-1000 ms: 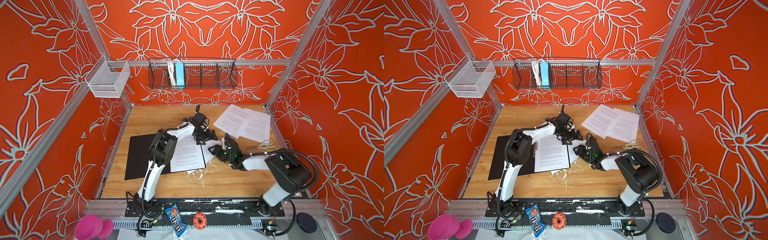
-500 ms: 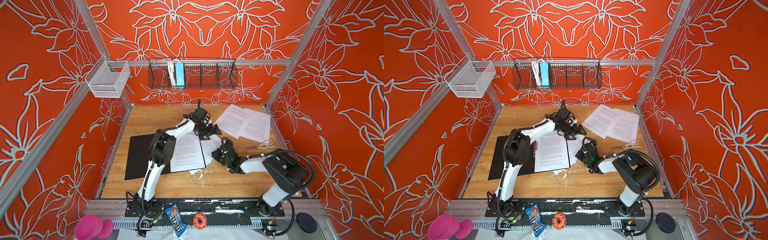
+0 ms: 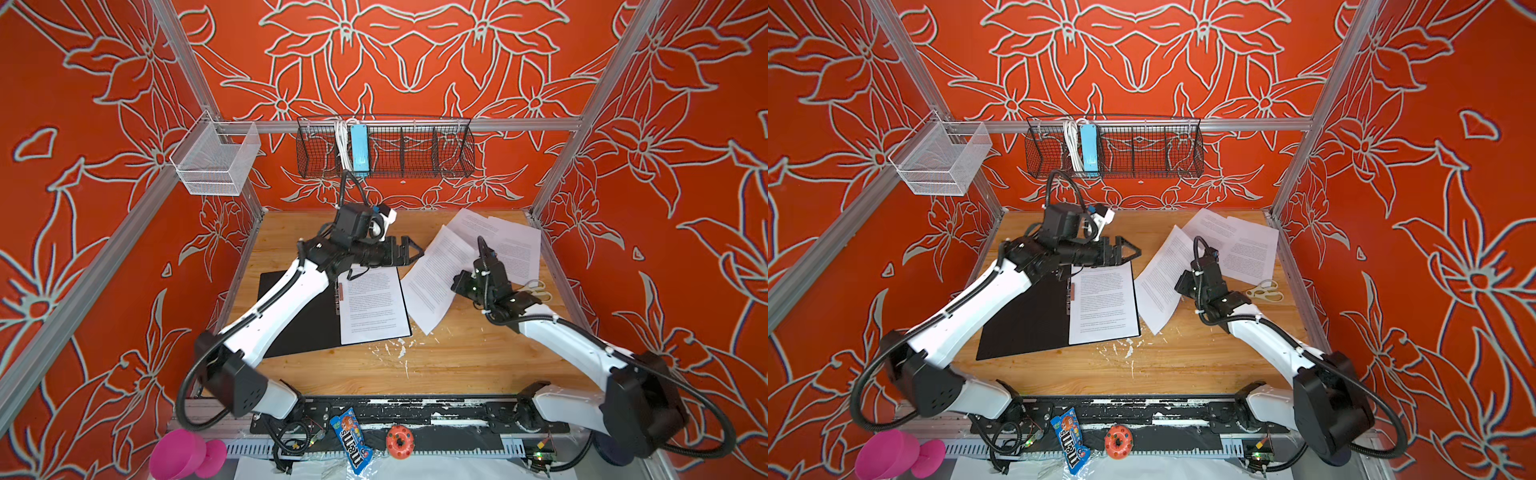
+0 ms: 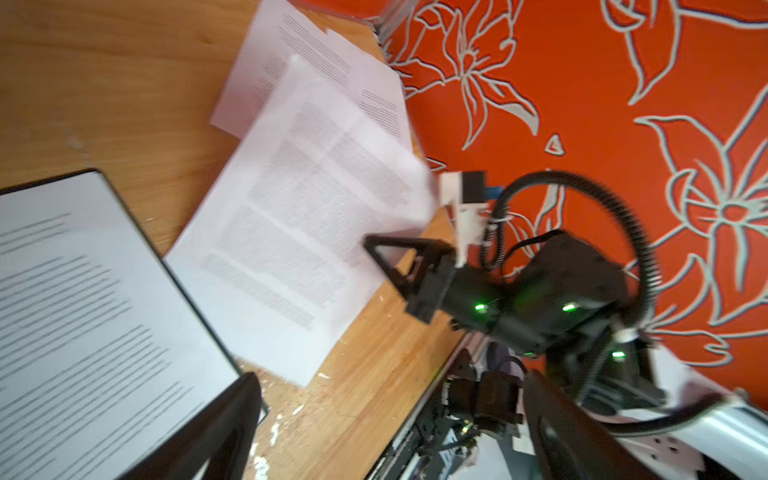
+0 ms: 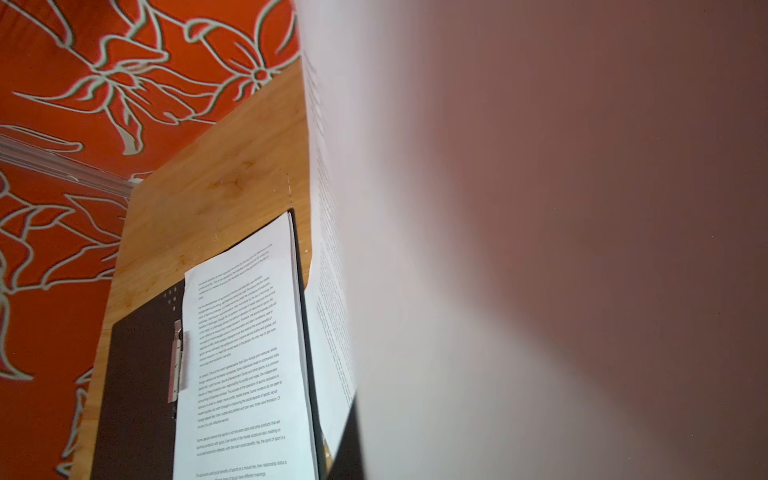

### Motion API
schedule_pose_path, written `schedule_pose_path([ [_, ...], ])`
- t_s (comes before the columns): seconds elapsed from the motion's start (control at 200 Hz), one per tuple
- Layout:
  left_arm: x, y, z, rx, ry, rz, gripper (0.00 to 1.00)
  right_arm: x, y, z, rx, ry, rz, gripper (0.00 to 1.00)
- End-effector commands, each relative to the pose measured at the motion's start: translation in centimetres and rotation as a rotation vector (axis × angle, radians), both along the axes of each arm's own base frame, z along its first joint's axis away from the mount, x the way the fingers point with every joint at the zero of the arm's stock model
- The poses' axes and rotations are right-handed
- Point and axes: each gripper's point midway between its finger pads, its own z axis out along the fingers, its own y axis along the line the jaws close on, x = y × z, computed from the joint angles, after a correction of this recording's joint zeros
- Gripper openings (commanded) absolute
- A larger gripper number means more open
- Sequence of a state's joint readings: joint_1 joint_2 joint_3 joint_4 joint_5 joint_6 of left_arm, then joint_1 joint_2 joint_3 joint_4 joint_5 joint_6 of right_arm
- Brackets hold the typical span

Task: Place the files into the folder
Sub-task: 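Lift the sheet upright with the right gripper while the left gripper moves over the folder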

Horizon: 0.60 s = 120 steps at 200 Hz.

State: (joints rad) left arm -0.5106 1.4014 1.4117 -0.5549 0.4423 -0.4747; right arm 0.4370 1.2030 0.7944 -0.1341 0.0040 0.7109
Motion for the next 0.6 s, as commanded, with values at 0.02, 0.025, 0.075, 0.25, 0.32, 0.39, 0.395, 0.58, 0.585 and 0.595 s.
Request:
schedule_pose_path([
  [0.02,-1.2,5.3,-3.5,0.237,-0.077,0.110,0.98,-1.6,0.4,3.1,-0.137,-0.019,0.171,0.00],
  [0.025,-1.2,5.4,-3.5,0.241,-0.080,0.113,0.98,-1.6,0.4,3.3,-0.136,-0.023,0.174,0.00],
  [0.075,-1.9,6.9,-3.5,0.277,-0.126,0.143,0.98,-1.5,1.1,5.0,-0.134,-0.053,0.219,0.00],
  [0.25,-3.1,11.4,-4.0,0.352,-0.271,0.294,0.98,-1.8,6.2,10.1,-0.083,-0.132,0.443,0.00],
  [0.32,-3.7,13.0,-3.4,0.348,-0.330,0.363,0.98,-2.3,9.0,11.2,-0.098,-0.135,0.539,0.00],
  [0.39,-3.8,14.1,-3.5,0.362,-0.356,0.414,0.98,-3.0,12.2,11.8,-0.065,-0.122,0.658,0.00],
  [0.395,-3.8,14.2,-3.5,0.364,-0.356,0.417,0.98,-3.1,12.4,11.9,-0.060,-0.122,0.666,0.00],
  [0.58,-4.2,15.3,-3.0,0.403,-0.380,0.445,0.98,-3.6,17.2,13.8,0.119,-0.076,0.828,0.00],
  [0.585,-4.2,15.3,-3.0,0.403,-0.380,0.445,0.98,-3.6,17.3,13.8,0.123,-0.077,0.831,0.00],
  [0.595,-4.2,15.4,-3.0,0.406,-0.381,0.445,0.98,-3.7,17.5,14.0,0.133,-0.078,0.836,0.00],
])
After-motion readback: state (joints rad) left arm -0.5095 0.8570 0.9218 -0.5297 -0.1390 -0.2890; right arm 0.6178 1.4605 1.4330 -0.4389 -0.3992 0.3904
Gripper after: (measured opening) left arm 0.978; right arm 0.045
